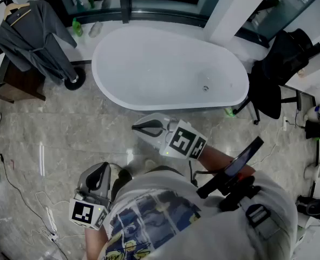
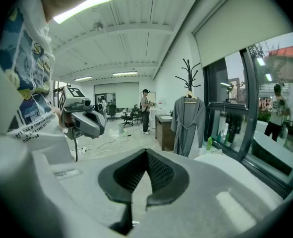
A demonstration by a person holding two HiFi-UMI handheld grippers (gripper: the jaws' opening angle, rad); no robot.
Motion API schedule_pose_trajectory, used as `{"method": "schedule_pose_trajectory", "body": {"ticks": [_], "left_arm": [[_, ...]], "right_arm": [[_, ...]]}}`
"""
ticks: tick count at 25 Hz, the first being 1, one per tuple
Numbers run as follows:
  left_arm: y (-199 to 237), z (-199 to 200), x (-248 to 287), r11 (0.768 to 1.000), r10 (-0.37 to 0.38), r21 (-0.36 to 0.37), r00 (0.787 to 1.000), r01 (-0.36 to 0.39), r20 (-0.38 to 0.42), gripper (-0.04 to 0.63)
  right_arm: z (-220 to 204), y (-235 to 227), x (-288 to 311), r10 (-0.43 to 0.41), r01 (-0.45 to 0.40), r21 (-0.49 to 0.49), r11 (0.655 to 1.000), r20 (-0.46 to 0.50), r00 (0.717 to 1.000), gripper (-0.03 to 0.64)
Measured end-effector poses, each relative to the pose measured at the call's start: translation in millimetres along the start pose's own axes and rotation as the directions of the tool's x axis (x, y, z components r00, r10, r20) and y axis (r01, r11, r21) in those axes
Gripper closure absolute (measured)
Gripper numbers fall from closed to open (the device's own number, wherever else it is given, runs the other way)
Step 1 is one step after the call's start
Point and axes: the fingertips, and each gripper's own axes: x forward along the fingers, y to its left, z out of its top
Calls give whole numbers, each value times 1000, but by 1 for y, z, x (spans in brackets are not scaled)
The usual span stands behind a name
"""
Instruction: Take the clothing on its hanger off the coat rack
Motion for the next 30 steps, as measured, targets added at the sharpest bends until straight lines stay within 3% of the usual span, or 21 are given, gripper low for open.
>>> {"method": "schedule_pose_trajectory", "body": {"ticks": [6,13,17,24,30], "left_arm": [[-3,4,5,1000,20,16,1000,-20,6,594],[16,-2,8,999,43,-23,999,-43,21,594],[67,1,7,998,58,-38,997,-56,45,594],[179,34,-6,998,59,-22,992,-56,115,593],[273,30,-45,993,117,-38,988,-114,104,581]], "right_arm": [[-5,3,-5,20,-20,-2,1000,5,1000,615],[-16,2,11,81,-81,48,996,-17,997,600],[1,-12,53,93,-92,16,996,-19,996,531],[58,-63,151,88,-93,-68,993,-68,994,497],[107,-121,245,69,-81,-136,987,-87,994,489]]}}
